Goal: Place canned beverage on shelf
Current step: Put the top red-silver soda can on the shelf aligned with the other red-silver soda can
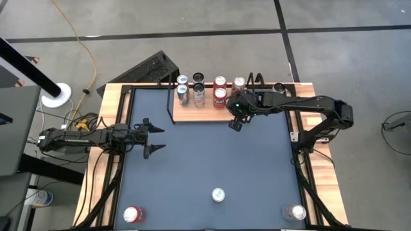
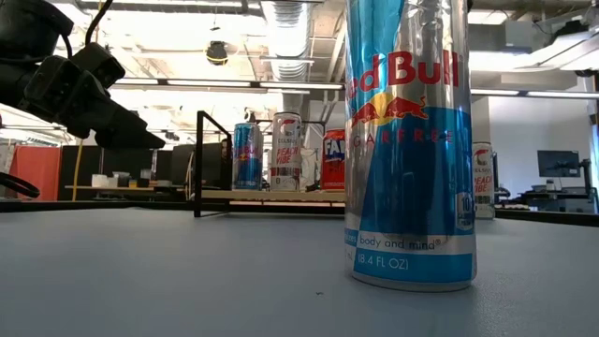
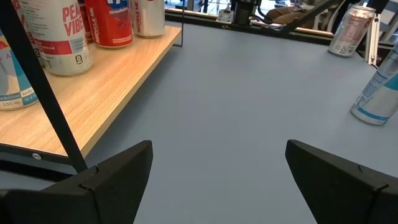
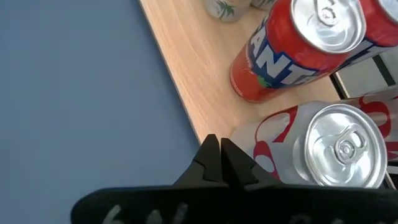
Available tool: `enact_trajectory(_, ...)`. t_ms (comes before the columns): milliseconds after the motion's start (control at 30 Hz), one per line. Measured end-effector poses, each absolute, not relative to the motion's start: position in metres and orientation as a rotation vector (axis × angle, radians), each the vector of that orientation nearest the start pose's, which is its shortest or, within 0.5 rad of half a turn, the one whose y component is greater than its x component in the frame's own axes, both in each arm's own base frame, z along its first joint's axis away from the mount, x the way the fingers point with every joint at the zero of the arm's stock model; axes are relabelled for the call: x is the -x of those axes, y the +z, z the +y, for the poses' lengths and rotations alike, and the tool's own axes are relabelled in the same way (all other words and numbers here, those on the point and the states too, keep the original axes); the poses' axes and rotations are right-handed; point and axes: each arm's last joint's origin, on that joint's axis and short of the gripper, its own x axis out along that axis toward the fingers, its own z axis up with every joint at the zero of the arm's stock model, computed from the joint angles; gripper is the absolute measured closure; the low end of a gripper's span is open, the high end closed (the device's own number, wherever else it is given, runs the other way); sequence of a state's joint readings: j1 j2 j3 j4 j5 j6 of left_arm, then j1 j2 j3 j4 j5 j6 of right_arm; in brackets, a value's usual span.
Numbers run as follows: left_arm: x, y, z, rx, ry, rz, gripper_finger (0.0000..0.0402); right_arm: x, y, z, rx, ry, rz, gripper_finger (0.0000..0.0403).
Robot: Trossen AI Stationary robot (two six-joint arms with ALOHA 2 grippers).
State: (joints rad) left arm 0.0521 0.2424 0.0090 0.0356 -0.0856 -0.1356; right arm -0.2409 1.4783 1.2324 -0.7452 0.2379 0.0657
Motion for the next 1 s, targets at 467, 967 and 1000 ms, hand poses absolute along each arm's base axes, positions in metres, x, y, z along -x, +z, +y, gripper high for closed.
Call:
enact_trajectory(467,-0.110,0.150,0.008,0.132,0.150,0.188,0.0045,-0.286,0.285,-0.094,-0.052,-0.501,0.983,0.0403)
enact_trajectory(967,-0.110,0.150,0.008,0.132,0.150,0.189,0.0045,-0.279,0.284,-0.109,-0.051,-0.529,1.020,0.0403)
enact_trajectory(1000,-0.110,0.150,0.008,0.132,0.150,0.188,0.0045,-0.278,0.284,-0.110,-0.053,-0.532,1.020,0.0403)
